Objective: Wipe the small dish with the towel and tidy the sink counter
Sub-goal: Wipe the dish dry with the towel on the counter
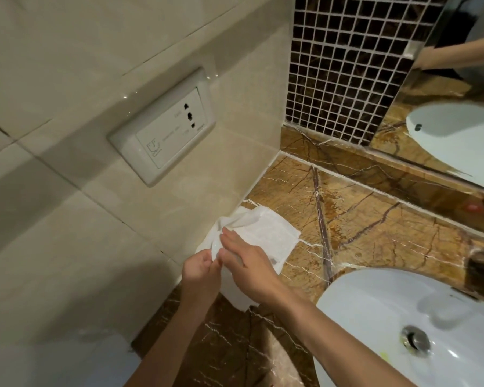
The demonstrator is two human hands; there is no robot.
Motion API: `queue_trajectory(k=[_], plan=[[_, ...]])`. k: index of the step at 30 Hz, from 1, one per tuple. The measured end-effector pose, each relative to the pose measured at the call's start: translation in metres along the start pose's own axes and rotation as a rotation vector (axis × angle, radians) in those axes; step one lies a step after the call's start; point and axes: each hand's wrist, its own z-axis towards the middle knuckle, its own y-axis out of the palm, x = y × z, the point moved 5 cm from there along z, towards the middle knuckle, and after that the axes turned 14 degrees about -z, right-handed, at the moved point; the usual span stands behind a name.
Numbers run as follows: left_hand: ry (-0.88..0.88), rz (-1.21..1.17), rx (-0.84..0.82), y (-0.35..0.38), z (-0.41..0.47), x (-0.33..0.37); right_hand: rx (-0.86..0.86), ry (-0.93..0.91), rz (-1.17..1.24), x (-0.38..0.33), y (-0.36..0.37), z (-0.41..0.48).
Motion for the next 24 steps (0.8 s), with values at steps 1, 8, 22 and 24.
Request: queue_trajectory(k=[1, 8, 22, 24], plan=[[0.009, -0.008, -0.005, 0.001, 0.003, 0.002, -0.011, -0.021, -0.036, 0.000, 0.003, -0.001], [0.023, -0.035, -0.115, 0.005, -0.003, 0.008, 0.039, 0.087, 0.128, 0.009, -0.010, 0.006], [-0.026, 0.023, 0.079, -0.004, 0.003, 0.001, 0.136, 0.163, -0.452, 0.029, -0.021, 0.014], [0.044, 0.115, 0.073, -0.004, 0.000, 0.009, 0.196, 0.209, -0.376, 0.033, -0.024, 0.011]])
